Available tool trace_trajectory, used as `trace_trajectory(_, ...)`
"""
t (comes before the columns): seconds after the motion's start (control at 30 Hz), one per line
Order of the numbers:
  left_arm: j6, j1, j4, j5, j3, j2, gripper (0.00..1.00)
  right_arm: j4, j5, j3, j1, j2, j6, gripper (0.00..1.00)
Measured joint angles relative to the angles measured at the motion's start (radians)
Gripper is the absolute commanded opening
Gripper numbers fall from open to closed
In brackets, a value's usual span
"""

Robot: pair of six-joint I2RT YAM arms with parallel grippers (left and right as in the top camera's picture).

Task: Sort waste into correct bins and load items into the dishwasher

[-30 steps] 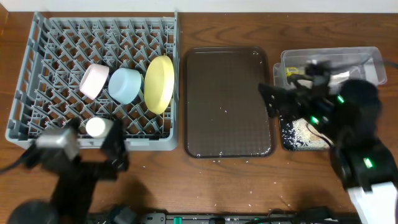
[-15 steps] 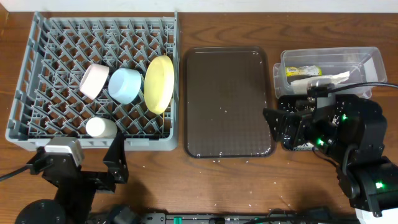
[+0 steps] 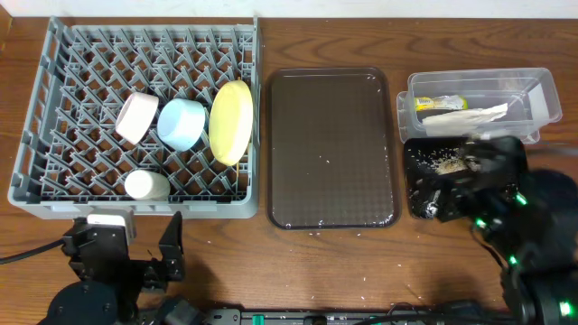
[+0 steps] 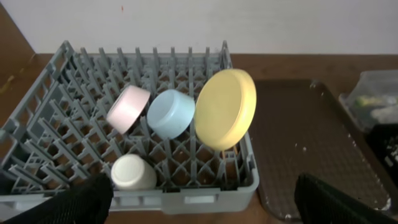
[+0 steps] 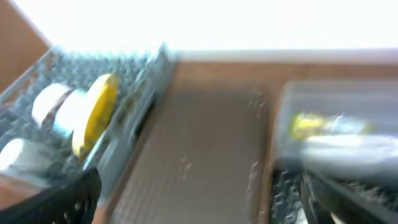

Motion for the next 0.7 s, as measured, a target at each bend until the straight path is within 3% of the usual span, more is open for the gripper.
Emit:
trace_trajectory(0.13,0.000,0.000,-0.042,0.000,0.000,0.000,0.94,0.186,0.038,-0.133,-0.070,-0.135,-0.052,0.99)
trace_trajectory(0.3,0.000,0.000,-0.071,0.000,0.000,0.000,0.94,0.206,0.055,-0.368,-0.113,-0.286,-0.075,0.99)
trace_trajectory(0.53,0.000,0.000,-0.089,0.001,0.000,0.000,0.94,0.454,0.135,-0.691,-0.116,-0.535,-0.083,0.99)
trace_trajectory(0.7,0.000,0.000,-0.089,0.000,0.000,0.000,0.94,0.543,0.159,-0.858,-0.118,-0.678,-0.086,0.99)
